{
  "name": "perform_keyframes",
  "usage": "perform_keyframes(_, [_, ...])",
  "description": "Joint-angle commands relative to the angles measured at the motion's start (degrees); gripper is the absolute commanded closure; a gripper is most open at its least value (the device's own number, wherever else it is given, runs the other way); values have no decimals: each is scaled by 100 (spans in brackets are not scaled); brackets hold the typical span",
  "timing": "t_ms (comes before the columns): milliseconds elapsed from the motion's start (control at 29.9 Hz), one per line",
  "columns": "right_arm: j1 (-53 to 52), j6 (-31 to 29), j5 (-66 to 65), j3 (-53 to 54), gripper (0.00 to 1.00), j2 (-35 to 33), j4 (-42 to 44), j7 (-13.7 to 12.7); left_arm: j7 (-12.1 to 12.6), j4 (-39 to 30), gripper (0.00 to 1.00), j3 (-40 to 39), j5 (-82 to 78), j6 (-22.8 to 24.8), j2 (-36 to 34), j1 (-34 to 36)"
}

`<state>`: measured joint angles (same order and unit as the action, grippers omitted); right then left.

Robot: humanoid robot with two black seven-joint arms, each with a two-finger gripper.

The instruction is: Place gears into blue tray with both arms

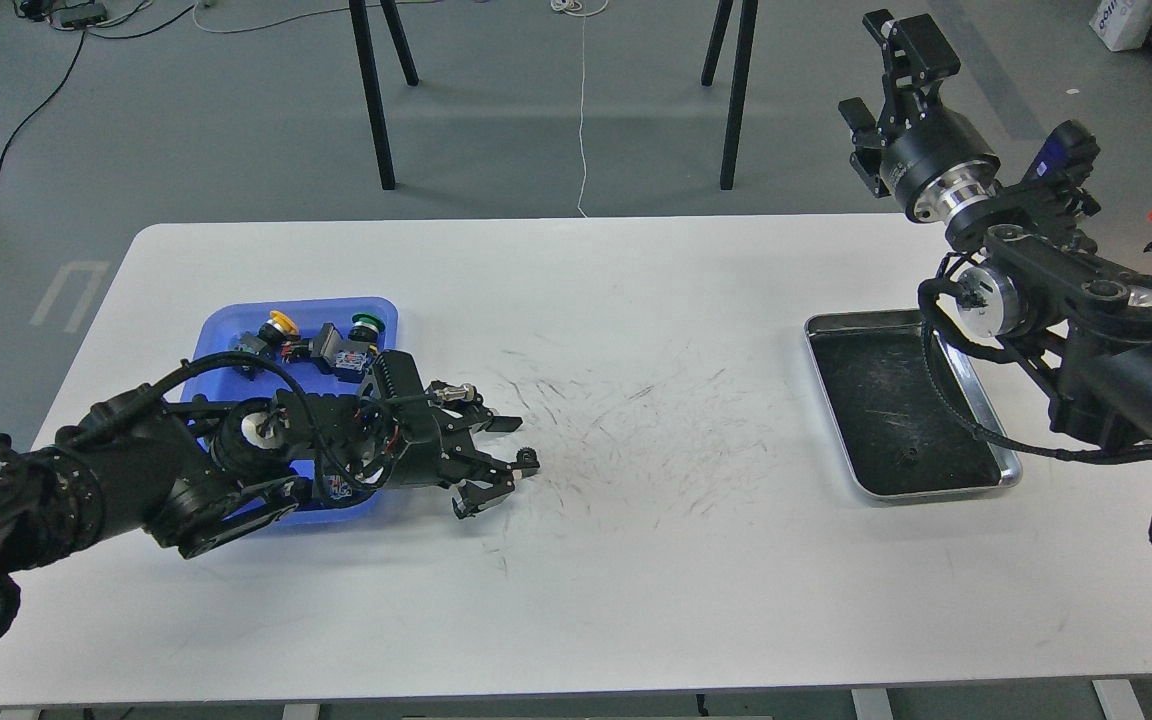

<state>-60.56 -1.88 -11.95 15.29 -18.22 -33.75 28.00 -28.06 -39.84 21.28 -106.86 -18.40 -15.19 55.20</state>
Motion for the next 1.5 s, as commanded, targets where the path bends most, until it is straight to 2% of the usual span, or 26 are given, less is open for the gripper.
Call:
perform_keyframes(0, [35, 3, 0, 1, 3, 2, 0, 0, 6, -59, 61, 122, -1, -6, -36, 0])
perform_keyframes(435, [247, 3, 0, -8, 3, 20, -9, 0, 6, -68, 76, 122, 8, -32, -89, 0])
perform_keyframes(836, [387, 3, -9, -8, 3, 38, -9, 0, 6, -85, 87, 114, 25, -506, -98, 0])
perform_keyframes(1203, [387, 12, -18, -272, 3, 46, 0, 0, 6, -226, 87, -193, 437, -569, -116, 26])
perform_keyframes(1471, [413, 20, -9, -246, 3, 55, 0, 0, 6, -226, 85, -264, 1536, -183, -98, 70])
